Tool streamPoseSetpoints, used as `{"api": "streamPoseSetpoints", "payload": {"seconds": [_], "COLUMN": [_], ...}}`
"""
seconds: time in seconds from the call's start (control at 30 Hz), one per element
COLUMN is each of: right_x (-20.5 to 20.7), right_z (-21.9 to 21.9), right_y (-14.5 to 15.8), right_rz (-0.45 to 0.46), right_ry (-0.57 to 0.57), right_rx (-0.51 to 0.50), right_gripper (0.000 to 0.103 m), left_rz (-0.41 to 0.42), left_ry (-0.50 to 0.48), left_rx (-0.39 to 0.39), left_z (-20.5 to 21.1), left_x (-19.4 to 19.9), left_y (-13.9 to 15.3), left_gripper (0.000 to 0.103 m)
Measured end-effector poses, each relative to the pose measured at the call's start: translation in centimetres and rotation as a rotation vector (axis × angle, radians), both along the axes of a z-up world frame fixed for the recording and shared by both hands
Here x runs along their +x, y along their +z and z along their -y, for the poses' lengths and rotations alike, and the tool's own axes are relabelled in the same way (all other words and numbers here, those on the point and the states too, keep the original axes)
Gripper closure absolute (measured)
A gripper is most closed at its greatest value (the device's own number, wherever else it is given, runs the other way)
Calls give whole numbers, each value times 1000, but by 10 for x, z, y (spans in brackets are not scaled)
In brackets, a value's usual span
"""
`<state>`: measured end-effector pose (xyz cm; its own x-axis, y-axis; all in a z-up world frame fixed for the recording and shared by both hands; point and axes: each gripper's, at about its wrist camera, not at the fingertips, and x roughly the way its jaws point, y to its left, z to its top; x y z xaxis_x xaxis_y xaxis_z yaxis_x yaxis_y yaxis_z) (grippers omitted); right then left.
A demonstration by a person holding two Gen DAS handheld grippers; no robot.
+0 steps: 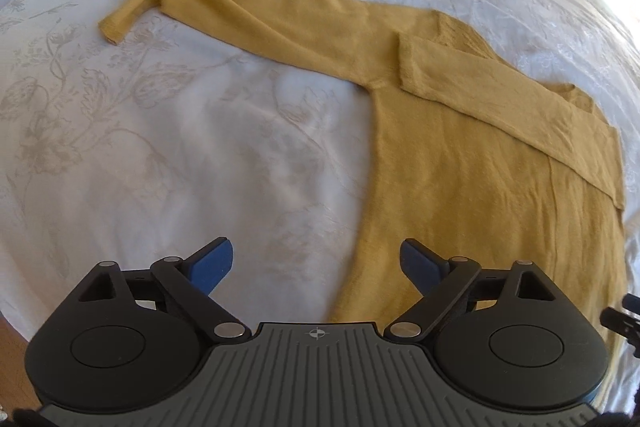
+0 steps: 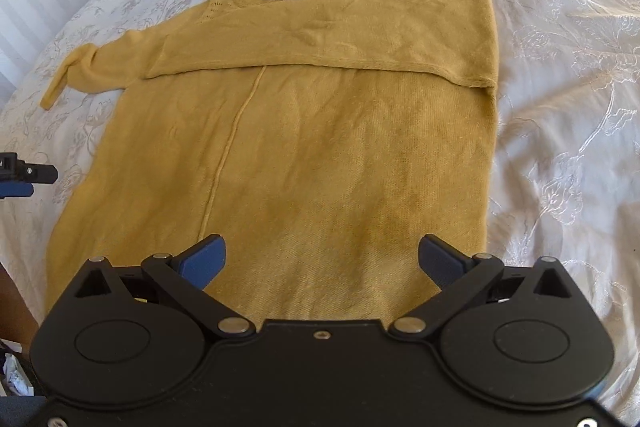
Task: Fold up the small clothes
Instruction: 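Move the left tool to the other sleeve cuff and grasp it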
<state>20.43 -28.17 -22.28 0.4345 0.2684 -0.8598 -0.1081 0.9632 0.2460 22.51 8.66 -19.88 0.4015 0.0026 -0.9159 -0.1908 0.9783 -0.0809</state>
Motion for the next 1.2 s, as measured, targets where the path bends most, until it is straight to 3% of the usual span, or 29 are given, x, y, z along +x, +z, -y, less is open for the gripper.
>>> {"api": "streamPoseSetpoints", "payload": {"seconds": [0.2, 0.4, 0.63, 0.9, 1.07, 1.2], "right_x": [6, 20, 38, 52, 58, 60], "right_z": [-26, -72, -134, -178, -194, -201], "right_y": [20, 34, 39, 45, 46, 46], "right_rz": [23, 29, 21, 2, -8, -11], "right_ry": [-106, -208, -208, -160, -140, -135], "right_rx": [-5, 55, 37, -19, -48, -53], "right_gripper": [1, 1, 1, 1, 1, 1], "left_rz": [33, 78, 117, 157, 185, 185], "left_ry": [19, 49, 65, 99, 147, 151], "left_rx": [44, 68, -2, -137, -178, -204], "left_z": [-68, -142, -203, -234, -249, -256], "left_x": [32, 72, 107, 126, 136, 144], "left_y": [6, 8, -8, -27, -30, -33], "left_gripper": [12, 12, 12, 13, 33, 36]}}
